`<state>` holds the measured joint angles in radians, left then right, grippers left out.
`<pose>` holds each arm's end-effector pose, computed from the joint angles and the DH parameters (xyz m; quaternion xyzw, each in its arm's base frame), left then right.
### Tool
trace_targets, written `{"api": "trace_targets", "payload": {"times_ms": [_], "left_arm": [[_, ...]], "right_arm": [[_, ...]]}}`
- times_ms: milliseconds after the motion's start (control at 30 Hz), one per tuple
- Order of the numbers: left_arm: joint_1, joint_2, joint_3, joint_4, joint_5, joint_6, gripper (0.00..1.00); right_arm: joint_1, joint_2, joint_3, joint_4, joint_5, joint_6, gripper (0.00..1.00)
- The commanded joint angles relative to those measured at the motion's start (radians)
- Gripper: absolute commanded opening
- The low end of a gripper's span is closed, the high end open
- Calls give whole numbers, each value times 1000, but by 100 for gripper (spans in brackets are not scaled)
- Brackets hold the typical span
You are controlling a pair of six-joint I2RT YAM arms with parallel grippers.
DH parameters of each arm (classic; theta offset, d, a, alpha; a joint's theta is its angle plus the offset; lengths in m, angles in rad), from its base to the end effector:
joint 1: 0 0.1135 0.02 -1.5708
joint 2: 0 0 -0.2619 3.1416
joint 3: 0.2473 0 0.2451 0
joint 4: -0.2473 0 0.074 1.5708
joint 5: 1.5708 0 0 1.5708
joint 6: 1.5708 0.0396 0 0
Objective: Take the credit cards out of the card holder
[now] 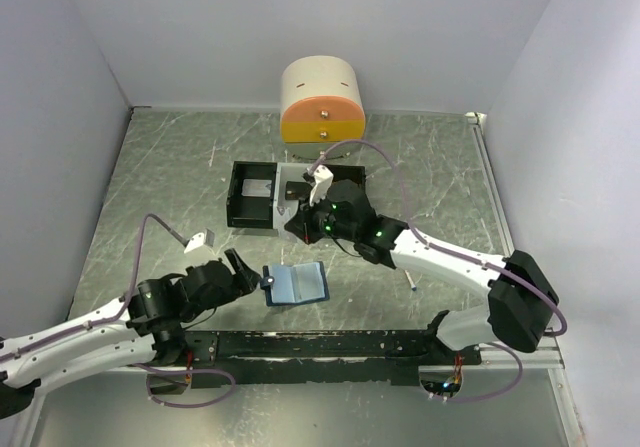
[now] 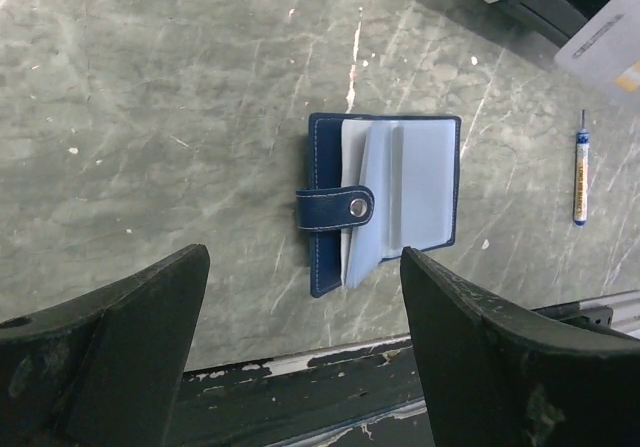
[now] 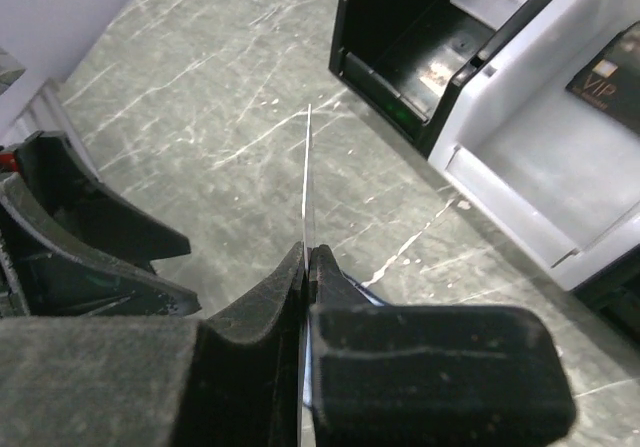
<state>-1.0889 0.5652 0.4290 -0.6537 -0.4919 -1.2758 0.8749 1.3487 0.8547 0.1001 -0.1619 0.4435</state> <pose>0.0718 -0.0969 0.2036 -0.1760 0.8843 -0.2564 0.3482 0.1903 0.2377 0.2657 -0.2213 0.8003 0.3920 0.3961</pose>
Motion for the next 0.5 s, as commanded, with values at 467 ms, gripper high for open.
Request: {"api": "trace_targets", "payload": {"times_ms": [467], "left_arm": [[459,250,287,7,161,561,100]], "right_arm": [[10,154,238,-89,197,-124,0]]}}
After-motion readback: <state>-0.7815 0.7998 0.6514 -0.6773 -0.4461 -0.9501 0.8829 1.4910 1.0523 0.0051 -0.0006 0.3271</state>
